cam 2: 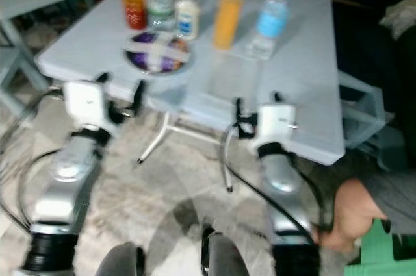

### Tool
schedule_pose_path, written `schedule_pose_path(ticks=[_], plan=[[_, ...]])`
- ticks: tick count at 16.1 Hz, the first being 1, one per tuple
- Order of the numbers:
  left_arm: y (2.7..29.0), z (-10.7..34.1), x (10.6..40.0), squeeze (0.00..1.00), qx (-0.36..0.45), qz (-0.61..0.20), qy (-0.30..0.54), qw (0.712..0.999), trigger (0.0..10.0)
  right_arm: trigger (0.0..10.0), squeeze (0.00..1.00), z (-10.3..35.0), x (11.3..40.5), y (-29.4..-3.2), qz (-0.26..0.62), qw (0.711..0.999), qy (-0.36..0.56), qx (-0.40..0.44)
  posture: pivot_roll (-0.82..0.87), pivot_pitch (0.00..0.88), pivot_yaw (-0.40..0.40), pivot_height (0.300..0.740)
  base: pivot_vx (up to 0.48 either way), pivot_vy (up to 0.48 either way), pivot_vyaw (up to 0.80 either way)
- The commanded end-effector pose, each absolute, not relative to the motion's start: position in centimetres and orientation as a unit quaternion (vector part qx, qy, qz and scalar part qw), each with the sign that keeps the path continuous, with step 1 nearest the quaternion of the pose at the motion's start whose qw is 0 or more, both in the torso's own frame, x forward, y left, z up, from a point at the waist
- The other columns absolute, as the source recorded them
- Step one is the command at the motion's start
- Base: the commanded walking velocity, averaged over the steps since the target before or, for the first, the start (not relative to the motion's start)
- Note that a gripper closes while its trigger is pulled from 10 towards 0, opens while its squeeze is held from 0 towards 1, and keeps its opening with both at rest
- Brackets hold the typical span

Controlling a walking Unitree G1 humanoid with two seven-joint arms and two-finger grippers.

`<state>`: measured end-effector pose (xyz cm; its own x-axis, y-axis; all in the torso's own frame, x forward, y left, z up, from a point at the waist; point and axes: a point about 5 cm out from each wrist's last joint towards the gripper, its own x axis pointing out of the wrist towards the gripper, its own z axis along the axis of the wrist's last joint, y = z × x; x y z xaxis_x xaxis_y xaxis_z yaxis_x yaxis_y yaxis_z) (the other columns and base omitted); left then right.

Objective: Restocking fridge

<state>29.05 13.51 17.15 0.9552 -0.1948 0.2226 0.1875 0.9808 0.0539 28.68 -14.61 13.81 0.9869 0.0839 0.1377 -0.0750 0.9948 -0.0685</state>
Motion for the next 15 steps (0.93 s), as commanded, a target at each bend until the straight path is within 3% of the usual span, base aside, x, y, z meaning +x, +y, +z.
schedule_pose_path(ticks=[1,2,6,7,11,15], plan=[[12.7,17.3,28.7,0.0,0.016,-0.112,-0.119,0.986,10.0,10.0,0.0,13.9,28.8,-16.1,0.008,0.997,-0.067,-0.034,0.02,0.183,-0.084,0.74,0.0,0.0,0.0],[13.3,16.4,28.3,0.0,0.026,-0.112,-0.105,0.988,10.0,10.0,1.0,13.8,29.0,-16.7,-0.009,0.998,-0.061,-0.017,0.02,0.184,-0.082,0.74,0.0,0.0,0.0],[14.5,14.9,27.5,0.0,0.042,-0.096,-0.075,0.992,10.0,10.0,1.0,14.2,29.9,-17.9,-0.024,0.998,-0.062,-0.013,0.03,0.192,-0.079,0.74,0.0,0.0,0.0],[14.6,14.8,27.4,0.0,0.039,-0.092,-0.07,0.993,10.0,10.0,0.0,14.3,30.2,-18.2,-0.032,0.997,-0.062,-0.011,0.04,0.2,-0.077,0.74,0.0,0.0,0.0],[15.0,14.0,26.4,0.0,0.055,-0.097,-0.048,0.993,10.0,10.0,0.0,14.9,32.0,-19.9,-0.055,0.997,-0.058,0.005,0.07,0.219,-0.07,0.74,0.0,0.0,0.0],[15.3,13.8,25.8,0.0,0.061,-0.103,-0.039,0.992,10.0,10.0,0.0,15.3,32.9,-19.6,-0.037,0.997,-0.065,0.03,0.09,0.23,-0.054,0.74,0.0,0.0,0.0]])
